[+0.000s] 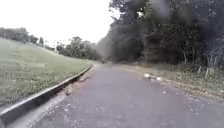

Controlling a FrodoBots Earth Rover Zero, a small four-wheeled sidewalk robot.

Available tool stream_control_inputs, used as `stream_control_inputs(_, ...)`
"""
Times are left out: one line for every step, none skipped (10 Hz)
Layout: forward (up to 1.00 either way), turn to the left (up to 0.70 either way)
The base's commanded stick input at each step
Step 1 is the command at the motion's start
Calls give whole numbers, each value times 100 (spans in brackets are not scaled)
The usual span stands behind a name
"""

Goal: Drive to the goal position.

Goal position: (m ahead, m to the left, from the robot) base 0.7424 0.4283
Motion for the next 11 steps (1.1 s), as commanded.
stream_control_inputs(85, 2)
stream_control_inputs(85, 2)
stream_control_inputs(85, 2)
stream_control_inputs(85, 3)
stream_control_inputs(85, 3)
stream_control_inputs(85, 3)
stream_control_inputs(85, 3)
stream_control_inputs(85, 3)
stream_control_inputs(85, 3)
stream_control_inputs(85, 2)
stream_control_inputs(85, -2)
